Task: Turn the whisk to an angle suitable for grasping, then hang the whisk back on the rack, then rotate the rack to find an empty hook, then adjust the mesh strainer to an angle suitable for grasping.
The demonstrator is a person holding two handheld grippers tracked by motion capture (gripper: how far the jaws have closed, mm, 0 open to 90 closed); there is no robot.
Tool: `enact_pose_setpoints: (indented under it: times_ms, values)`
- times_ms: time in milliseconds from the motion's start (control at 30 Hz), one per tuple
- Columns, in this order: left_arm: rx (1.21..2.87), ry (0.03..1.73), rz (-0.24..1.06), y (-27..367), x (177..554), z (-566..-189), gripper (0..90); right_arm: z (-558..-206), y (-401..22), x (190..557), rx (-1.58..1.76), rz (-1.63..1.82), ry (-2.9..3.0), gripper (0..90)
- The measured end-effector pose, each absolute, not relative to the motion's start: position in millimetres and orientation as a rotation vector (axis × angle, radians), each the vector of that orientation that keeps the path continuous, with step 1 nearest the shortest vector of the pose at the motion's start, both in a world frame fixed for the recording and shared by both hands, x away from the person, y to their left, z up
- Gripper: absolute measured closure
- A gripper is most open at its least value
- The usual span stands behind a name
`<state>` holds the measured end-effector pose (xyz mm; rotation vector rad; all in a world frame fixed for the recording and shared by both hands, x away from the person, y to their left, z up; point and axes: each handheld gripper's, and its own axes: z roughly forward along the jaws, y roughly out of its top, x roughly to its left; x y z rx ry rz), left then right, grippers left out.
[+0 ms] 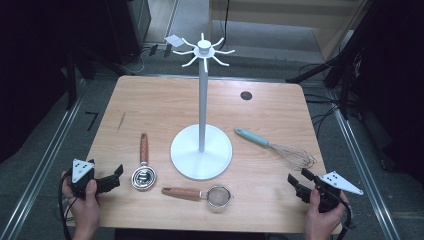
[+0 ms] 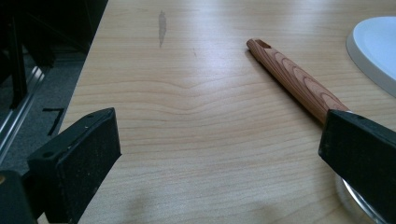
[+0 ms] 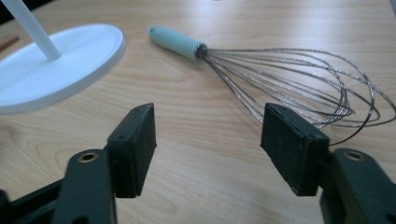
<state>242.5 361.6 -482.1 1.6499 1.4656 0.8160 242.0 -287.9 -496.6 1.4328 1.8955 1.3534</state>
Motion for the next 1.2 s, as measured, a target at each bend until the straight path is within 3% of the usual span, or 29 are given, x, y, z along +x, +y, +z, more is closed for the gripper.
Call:
enact_pose_setpoints:
  times_ms: [300,533,1200]
  values:
    - [1.660,1.470,0.819,359,245,-482,0.0,-497,-279,244,1.407,1.297,2.043,26.8]
    - [1.677,1.468,0.830,357,245,-482,0.0,-493,-267,248,1.341,1.199,2.122,33.7]
    - [1.687,1.464,0.833,356,244,-482,0.0,-462,-243,283,1.116,1.006,2.346,36.8]
